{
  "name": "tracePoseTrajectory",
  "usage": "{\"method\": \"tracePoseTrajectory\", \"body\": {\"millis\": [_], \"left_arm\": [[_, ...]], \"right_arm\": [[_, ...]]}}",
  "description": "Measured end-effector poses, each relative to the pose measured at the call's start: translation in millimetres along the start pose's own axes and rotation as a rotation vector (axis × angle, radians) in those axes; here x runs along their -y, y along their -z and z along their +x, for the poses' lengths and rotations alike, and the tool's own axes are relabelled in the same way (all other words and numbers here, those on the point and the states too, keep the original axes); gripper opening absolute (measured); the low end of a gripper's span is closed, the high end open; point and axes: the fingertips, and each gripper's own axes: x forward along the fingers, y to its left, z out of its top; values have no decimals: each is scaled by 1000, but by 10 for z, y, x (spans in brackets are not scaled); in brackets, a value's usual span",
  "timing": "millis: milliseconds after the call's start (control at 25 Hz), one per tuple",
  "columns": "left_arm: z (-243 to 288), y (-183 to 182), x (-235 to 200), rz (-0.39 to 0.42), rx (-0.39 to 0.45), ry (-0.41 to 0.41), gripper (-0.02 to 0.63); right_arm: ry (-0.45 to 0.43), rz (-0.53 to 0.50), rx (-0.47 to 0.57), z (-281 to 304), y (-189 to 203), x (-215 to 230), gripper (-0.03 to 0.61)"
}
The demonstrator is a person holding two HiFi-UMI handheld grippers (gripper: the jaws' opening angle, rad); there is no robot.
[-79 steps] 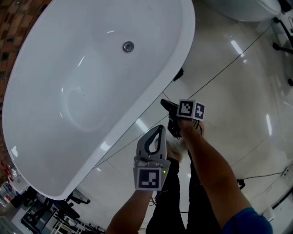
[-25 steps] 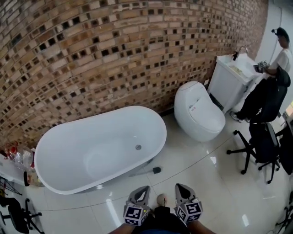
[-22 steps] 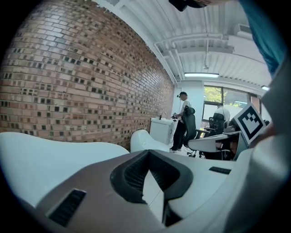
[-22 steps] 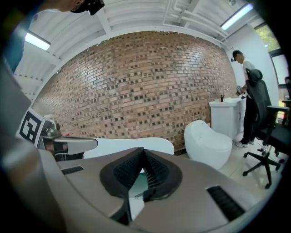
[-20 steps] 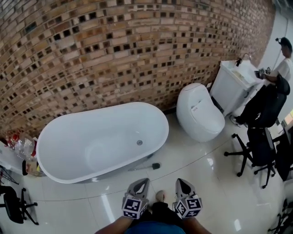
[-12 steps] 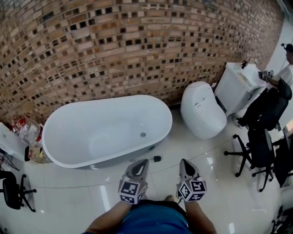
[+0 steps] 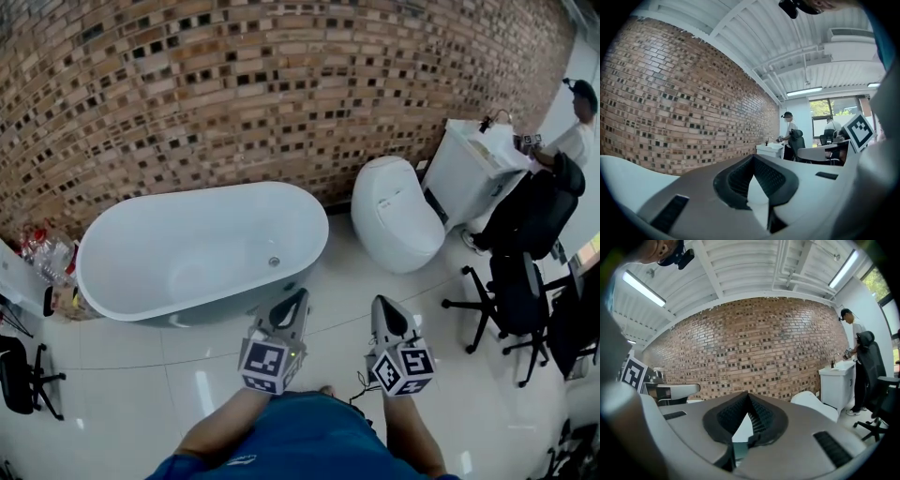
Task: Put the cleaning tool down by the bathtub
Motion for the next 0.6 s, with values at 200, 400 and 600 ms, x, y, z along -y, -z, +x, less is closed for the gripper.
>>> {"method": "tracePoseTrajectory", "body": {"millis": [200, 400, 600], "left_arm": [[25, -319, 469, 36, 43, 22, -2], [90, -479, 711, 60, 54, 4, -3], [91, -288, 852, 102, 30, -23, -3]], "right_arm": [[-22, -10, 66, -257, -387, 228, 5], [-28, -15, 125, -457, -663, 435, 3], [-43, -51, 139, -597, -660, 449, 3]]}}
